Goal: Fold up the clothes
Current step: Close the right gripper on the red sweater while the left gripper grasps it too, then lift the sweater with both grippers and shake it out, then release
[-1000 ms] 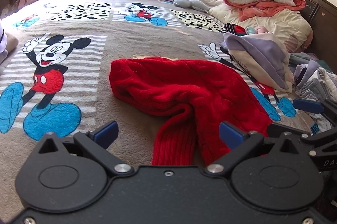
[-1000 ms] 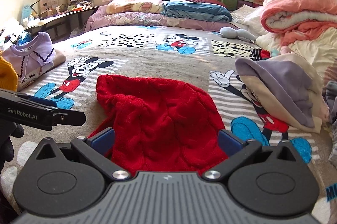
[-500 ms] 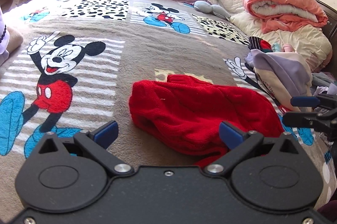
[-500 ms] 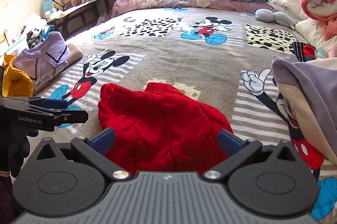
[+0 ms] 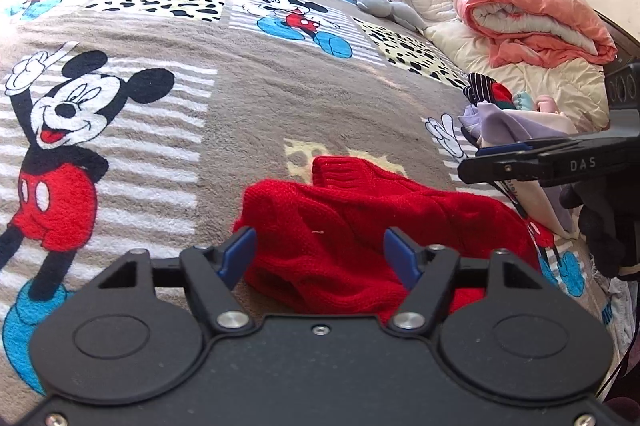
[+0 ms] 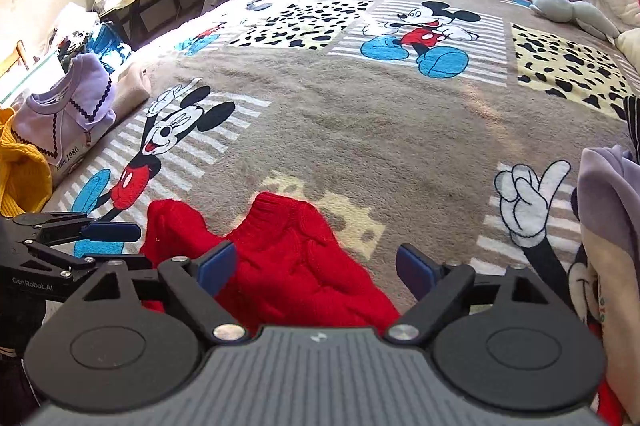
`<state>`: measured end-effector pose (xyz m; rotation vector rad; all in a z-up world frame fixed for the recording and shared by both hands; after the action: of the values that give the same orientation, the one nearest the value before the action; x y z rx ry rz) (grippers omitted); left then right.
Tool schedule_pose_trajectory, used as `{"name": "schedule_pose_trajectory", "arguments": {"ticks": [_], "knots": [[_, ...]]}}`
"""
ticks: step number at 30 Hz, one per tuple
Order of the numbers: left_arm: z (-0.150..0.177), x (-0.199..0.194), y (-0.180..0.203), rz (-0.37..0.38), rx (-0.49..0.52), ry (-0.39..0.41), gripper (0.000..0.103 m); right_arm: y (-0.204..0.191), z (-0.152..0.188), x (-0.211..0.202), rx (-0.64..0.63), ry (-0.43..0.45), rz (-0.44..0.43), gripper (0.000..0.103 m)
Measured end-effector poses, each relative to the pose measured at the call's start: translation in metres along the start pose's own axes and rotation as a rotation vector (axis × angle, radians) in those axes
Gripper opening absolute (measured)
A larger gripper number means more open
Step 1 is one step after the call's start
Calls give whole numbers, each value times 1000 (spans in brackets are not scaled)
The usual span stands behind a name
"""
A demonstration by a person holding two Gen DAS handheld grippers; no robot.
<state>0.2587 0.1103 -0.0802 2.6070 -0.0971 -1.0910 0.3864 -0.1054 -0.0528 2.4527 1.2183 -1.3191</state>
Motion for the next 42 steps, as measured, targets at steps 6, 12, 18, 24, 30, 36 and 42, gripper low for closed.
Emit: {"name": "schedule_pose_trajectory", "arguments": {"ticks": [6,12,18,24,30,36,42], "knots": [[-5,16,-12,-28,-19,-17,70,6,-9,41,-5,-104,-21,80],[-6,29,-19,-15,-45,-36,70,15,0,79,36,-205,-35,62],[-7,31,-13,17,-27,-29,40,1,8,73,-2,-169,-97,31],[-17,9,3,37,30,14,20,-8,3,44,-3,-91,-89,17],[-38,-33,26,46,105,86,17,-29,-15,-16,-9,44,-116,16],[-78,-72,52,21,219,160,17,-44,-38,-76,-28,180,-81,16],[-135,-103,73,-25,328,268,17,-45,-79,-120,-29,320,-17,15]]}}
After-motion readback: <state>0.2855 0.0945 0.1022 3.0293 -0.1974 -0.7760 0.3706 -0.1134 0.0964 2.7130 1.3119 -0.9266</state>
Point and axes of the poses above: each gripper's, at about its wrist camera, not at the fingertips, and x roughly the way its jaws point, y to its right, z to its underside, the point moved 4 cm from there along x, roughly the way its jaws point, and after that the axes turned 2 degrees about -z, right-handed, at the moved point
